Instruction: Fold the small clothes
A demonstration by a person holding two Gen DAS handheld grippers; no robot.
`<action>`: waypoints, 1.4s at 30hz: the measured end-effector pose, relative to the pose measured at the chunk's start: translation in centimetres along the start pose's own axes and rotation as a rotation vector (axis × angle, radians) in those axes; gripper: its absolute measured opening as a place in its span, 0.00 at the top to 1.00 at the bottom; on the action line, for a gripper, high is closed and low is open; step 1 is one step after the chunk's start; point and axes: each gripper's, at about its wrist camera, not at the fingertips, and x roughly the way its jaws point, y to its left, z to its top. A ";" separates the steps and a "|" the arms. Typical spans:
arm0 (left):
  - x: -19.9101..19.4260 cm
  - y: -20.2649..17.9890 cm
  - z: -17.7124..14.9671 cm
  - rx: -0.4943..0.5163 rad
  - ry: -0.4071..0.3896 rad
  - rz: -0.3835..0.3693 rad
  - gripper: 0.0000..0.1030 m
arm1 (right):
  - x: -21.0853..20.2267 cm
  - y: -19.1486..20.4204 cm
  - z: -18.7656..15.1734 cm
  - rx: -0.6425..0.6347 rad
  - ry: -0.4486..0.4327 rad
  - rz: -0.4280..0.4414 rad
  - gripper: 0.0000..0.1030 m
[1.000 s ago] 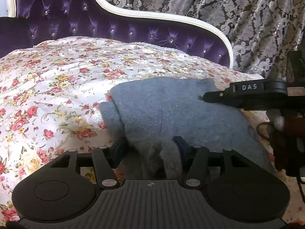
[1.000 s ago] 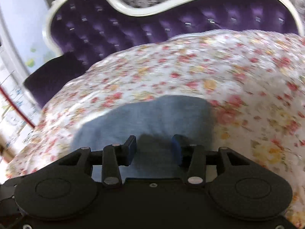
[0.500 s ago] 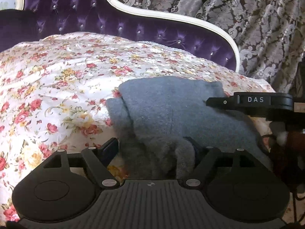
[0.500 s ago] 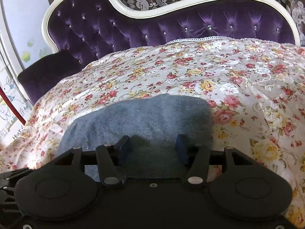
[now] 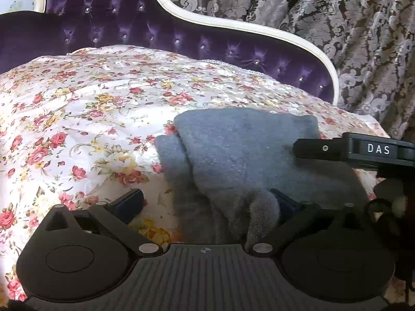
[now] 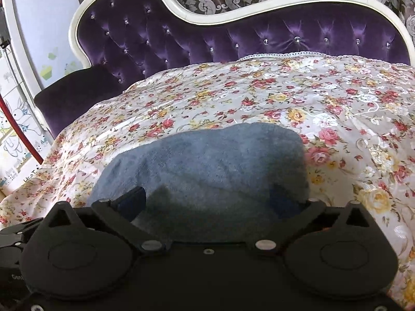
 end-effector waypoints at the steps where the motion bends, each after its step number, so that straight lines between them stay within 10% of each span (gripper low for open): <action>1: 0.0 0.0 0.0 0.001 0.000 0.002 0.00 | 0.0 -0.1 0.0 0.006 0.000 -0.004 0.01; 19: -0.1 0.2 1.0 -0.011 0.033 0.008 0.00 | -1.0 -1.3 -0.1 0.017 -0.005 -0.070 0.01; 30: -5.4 -1.5 2.4 0.090 -0.102 0.126 0.01 | -4.8 -3.7 -0.8 0.057 -0.117 -0.226 0.01; 42: -9.4 -3.6 2.4 0.195 -0.089 0.183 0.01 | -11.4 1.8 -2.6 0.024 -0.177 -0.231 0.01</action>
